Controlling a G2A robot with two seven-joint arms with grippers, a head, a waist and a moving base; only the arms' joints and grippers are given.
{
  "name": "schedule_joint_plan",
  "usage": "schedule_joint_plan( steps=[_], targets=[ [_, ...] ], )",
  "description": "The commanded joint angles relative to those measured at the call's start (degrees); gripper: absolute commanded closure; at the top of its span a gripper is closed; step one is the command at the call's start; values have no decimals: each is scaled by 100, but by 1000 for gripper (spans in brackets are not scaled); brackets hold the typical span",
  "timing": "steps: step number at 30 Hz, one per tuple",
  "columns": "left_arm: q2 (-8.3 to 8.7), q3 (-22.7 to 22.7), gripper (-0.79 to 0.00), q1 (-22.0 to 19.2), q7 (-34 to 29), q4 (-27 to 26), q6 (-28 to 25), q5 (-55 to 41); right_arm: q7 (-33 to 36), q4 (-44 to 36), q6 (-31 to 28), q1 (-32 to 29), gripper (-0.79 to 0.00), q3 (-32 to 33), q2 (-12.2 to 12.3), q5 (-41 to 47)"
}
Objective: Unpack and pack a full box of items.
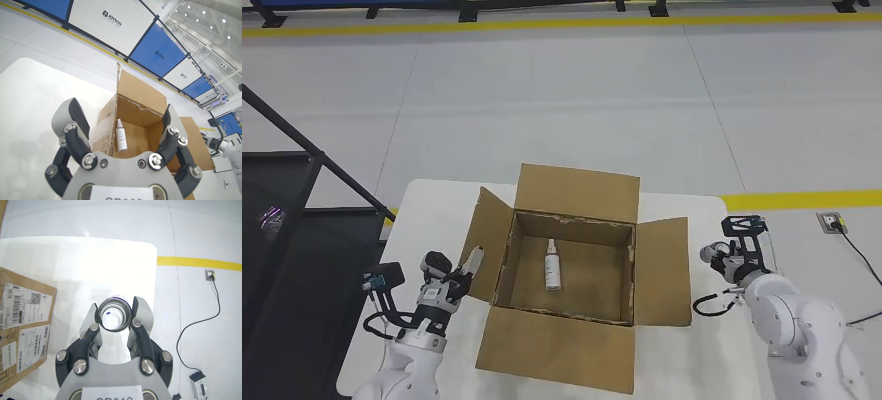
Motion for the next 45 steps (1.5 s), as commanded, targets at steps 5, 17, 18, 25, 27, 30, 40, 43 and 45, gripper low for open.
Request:
schedule_joint_plan(
  steps=[5,17,18,25,27,30,40,43,45],
  targets=[
    [6,16,-785,-15,-33,-17,33,45,40,349,-136,55,0,-19,13,227],
    [14,13,-785,39,20,25,5,12,262,561,-160,209,-342,-174,35,394],
    [15,11,-785,46,26,34,0,1,263,561,-153,214,-354,-181,37,397],
    [20,-36,-785,103,102,62,-66,-84,389,357,-85,179,-425,-167,64,401],
    [22,-54,-785,128,128,72,-90,-106,413,317,-76,162,-446,-170,71,407],
    [25,-79,-785,167,170,94,-126,-146,449,277,-49,153,-533,-176,79,423],
    [34,-220,-785,343,332,-7,-169,-220,-620,-1533,471,-311,-785,65,92,157],
    [35,-237,-785,383,373,-33,-178,-222,-792,-2238,463,-388,-785,-97,79,163],
    [33,-248,-785,419,466,-63,-167,-208,-792,-2569,315,-327,-785,-355,65,321]
  ],
)
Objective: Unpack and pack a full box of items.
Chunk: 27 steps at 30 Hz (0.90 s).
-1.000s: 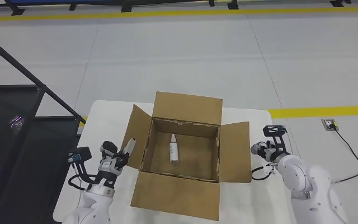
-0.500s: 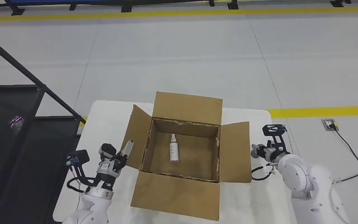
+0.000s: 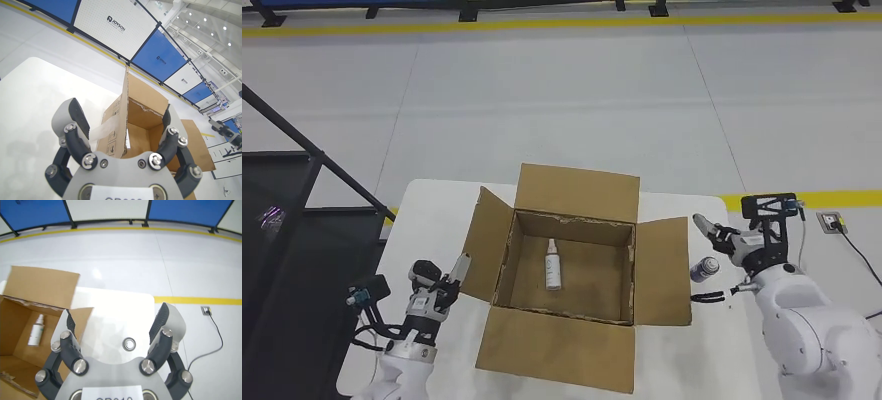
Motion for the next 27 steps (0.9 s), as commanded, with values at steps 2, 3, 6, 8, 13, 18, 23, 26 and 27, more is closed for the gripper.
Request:
schedule_joint_plan(
  steps=[2,3,6,8,13,18,23,26,27],
  targets=[
    [-7,-18,-785,75,181,-38,51,16,205,-306,-308,214,-785,-498,-18,194],
    [-9,-31,-785,108,233,-46,68,9,369,-321,-406,349,-785,-727,-25,181],
    [-15,-96,-785,204,380,-48,118,-21,974,-100,-593,952,-785,-1536,-76,98],
    [-19,-138,-785,282,481,-63,107,-81,1252,204,-615,1399,-785,-2128,-142,32],
    [-33,-261,-785,536,822,-116,64,-183,1461,1352,-474,2333,-785,-3363,-385,255],
    [-37,-399,-785,732,976,-148,-30,-286,1318,2707,-243,2898,-785,-4340,-693,691],
    [-38,-429,-785,853,1017,-192,-189,-285,755,3928,183,3165,-785,-4918,-1013,1065],
    [-31,-395,-785,855,934,-210,-361,-281,466,4388,341,3264,-785,-4971,-1149,1396],
    [-31,-395,-785,855,934,-210,-361,-281,466,4388,341,3264,-785,-4971,-1149,1396]
  ],
)
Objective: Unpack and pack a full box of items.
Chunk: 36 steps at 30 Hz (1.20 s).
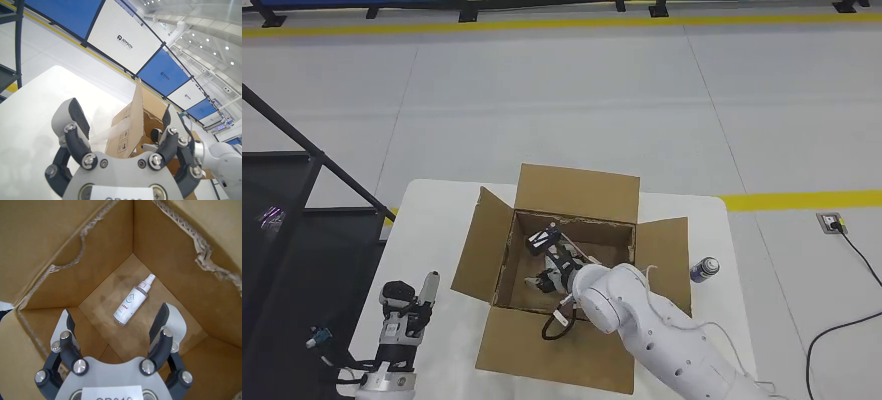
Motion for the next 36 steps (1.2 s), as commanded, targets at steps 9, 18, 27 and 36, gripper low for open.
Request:
schedule_joint_plan(
  steps=[9,18,27,36],
  targets=[
    [0,0,-785,-1,2,0,25,-2,-1,14,1,5,-785,7,-5,10],
    [-30,85,-785,-114,90,29,535,49,379,496,962,448,-785,-528,-374,-233],
    [-66,-104,-785,62,419,46,612,-307,1161,2408,2260,1450,-785,-1455,-1364,-153],
    [-82,-182,-785,110,461,87,590,-362,385,4260,1714,1747,-382,-1326,-2029,806]
  ],
)
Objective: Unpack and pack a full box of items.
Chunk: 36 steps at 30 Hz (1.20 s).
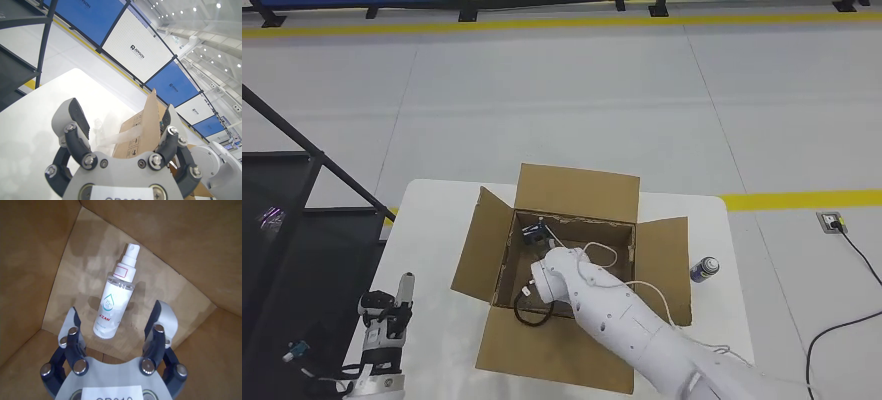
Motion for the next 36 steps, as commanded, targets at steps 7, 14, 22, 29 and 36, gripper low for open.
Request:
schedule_joint_plan(
  steps=[7,14,22,29,36],
  targets=[
    [-12,5,-785,-49,-22,36,25,47,-378,991,-376,154,-212,75,-377,356],
    [-23,12,-785,-99,-35,52,54,60,-650,1052,-408,242,0,106,-566,308],
    [-33,109,-785,-221,-151,86,97,168,-203,286,-2,209,0,166,-492,-128],
    [-40,203,-785,-343,-232,96,128,270,397,-1350,702,-258,0,376,-66,-1127],
    [-45,223,-785,-388,-256,104,119,320,1480,-3527,1086,-1142,0,973,573,-2762]
  ],
)
